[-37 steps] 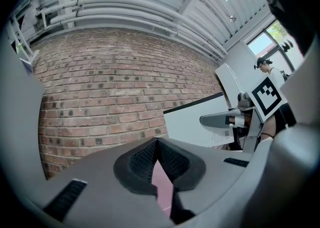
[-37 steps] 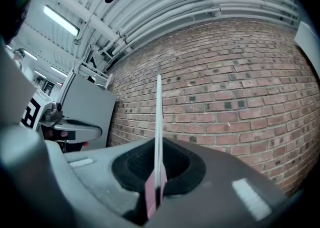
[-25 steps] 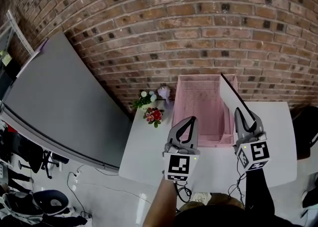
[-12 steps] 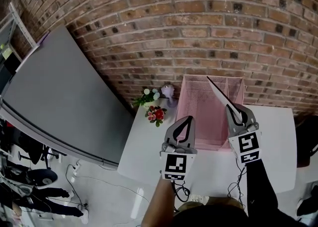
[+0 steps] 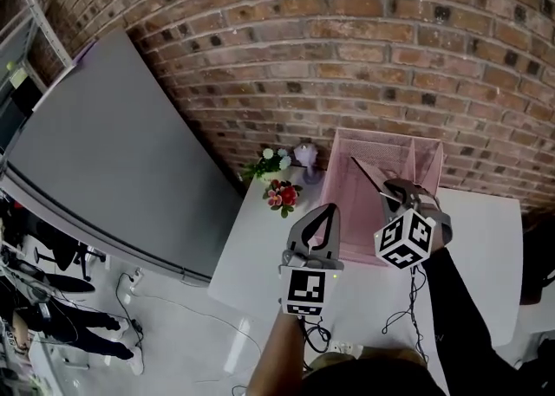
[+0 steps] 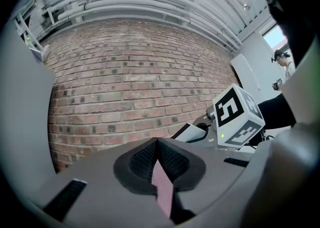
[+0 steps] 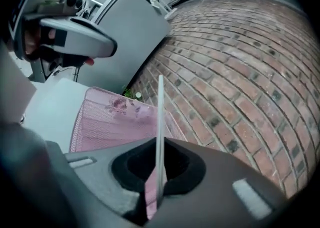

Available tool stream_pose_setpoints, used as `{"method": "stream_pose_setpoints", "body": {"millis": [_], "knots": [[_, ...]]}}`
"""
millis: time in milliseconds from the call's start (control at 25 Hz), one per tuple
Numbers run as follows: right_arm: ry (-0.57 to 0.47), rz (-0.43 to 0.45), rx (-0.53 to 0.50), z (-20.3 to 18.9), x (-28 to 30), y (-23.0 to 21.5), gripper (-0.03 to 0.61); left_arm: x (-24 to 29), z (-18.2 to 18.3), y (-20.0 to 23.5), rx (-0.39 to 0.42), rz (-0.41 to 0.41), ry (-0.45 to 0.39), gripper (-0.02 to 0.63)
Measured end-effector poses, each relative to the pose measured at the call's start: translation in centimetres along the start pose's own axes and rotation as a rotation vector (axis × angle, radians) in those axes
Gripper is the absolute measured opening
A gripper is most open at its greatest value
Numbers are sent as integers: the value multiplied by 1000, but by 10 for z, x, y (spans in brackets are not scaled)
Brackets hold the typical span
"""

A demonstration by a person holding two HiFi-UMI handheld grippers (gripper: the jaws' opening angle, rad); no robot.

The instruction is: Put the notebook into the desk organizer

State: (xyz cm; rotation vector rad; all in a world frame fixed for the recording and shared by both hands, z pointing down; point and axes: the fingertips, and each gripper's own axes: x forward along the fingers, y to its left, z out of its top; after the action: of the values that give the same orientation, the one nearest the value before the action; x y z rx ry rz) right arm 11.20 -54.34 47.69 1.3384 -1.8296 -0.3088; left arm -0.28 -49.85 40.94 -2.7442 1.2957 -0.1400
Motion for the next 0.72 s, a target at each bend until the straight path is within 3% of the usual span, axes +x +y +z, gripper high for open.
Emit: {"method": "stream_pose_setpoints", "body": {"millis": [200,440,640,720], "knots": [[58,101,-18,-2,17,17,9,-4,-3,8,-3,25,9,8],[43,256,63,1,22,38,28,-8,-9,17,-6,56,26,8],[52,325,81,0,24,44,79,-9,-10,16,-2,60,31,8],[54,373,92,0,22,50,135,-10,-10,15,-1,60,34,8]]}}
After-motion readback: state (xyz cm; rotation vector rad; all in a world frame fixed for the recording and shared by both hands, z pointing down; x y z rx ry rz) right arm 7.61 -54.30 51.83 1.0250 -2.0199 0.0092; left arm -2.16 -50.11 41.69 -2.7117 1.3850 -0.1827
